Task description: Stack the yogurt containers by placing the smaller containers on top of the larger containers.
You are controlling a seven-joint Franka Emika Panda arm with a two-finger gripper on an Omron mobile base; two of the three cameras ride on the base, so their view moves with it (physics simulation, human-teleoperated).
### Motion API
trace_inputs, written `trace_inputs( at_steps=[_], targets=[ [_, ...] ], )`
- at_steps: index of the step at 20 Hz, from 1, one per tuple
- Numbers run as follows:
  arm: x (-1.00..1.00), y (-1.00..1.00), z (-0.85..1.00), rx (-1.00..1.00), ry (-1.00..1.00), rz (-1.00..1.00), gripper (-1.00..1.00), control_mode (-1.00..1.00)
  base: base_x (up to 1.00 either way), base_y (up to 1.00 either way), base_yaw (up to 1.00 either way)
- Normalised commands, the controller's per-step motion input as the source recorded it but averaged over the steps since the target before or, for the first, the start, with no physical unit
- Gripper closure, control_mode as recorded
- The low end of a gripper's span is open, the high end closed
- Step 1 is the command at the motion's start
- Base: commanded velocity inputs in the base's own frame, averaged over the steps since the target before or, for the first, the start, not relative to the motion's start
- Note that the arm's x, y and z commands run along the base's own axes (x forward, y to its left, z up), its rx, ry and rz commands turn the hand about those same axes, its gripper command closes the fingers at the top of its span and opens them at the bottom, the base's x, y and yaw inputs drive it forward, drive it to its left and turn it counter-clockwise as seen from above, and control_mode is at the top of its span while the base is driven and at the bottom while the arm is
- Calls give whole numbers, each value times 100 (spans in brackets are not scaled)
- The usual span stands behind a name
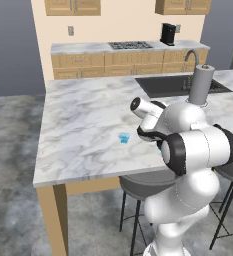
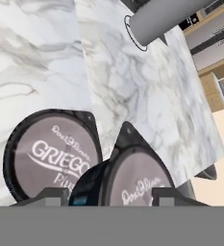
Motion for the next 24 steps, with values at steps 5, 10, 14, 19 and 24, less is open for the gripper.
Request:
trace_inputs(
  at_steps=[5,10,14,19,24],
  targets=[
    [1,-5,-12,0,0,-2,100,-100,0,0,0],
    [4,0,-14,0,0,-1,100,-100,0,0,0],
    [8,-3,-11,0,0,0,100,-100,0,0,0],
    [7,-13,-14,0,0,0,100,-100,0,0,0],
    [5,-14,-13,0,0,0,100,-100,0,0,0]
  ],
)
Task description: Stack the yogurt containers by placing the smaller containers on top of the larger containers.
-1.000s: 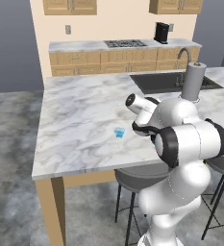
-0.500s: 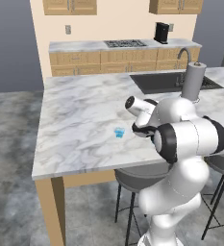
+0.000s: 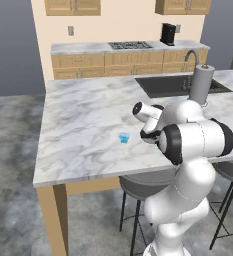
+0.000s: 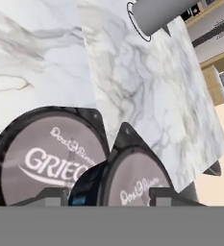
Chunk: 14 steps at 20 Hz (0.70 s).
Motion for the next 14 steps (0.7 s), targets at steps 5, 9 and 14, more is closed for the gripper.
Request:
trace_inputs(
  at_steps=[5,9,14],
  targets=[
    [10,-12,-17,0,0,0,100,-100,0,0,0],
    [21,-5,-19,0,0,0,100,-100,0,0,0],
    [29,0,-14,0,0,0,100,-100,0,0,0]
  ],
)
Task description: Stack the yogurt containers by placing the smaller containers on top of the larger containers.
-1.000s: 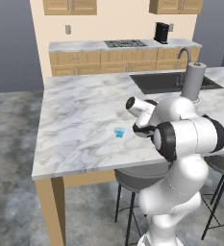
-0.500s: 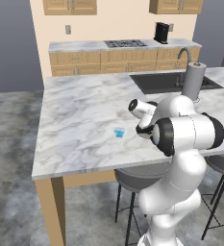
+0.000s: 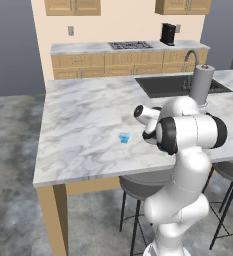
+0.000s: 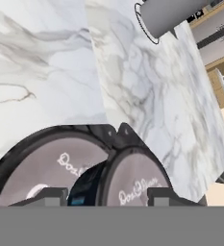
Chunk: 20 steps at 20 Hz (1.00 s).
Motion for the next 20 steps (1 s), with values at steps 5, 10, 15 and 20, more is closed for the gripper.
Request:
trace_inputs(
  at_steps=[5,10,15,20],
  targets=[
    [20,0,-14,0,0,0,100,-100,0,0,0],
    [8,0,-11,0,0,0,100,-100,0,0,0],
    [0,0,-3,0,0,-2,-100,-100,0,0,0],
    [-1,0,0,-1,0,-2,-100,-100,0,0,0]
  ],
)
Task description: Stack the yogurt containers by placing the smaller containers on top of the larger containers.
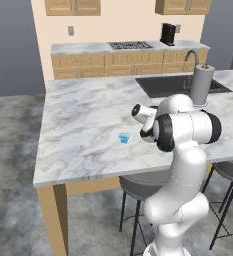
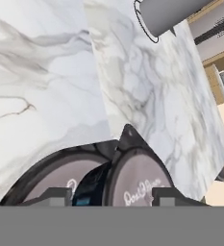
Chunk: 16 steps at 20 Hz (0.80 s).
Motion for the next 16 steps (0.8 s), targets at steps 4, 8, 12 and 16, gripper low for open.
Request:
trace_inputs(
  at_steps=[4,8,12,16],
  targets=[
    [-14,0,3,-1,0,-3,-100,-100,0,0,0],
    [-36,19,25,0,0,-7,-100,-100,0,0,0],
    [-27,54,46,0,0,-6,-100,-100,0,0,0],
    [-17,54,46,0,-3,-6,-100,-100,0,0,0]
  ],
)
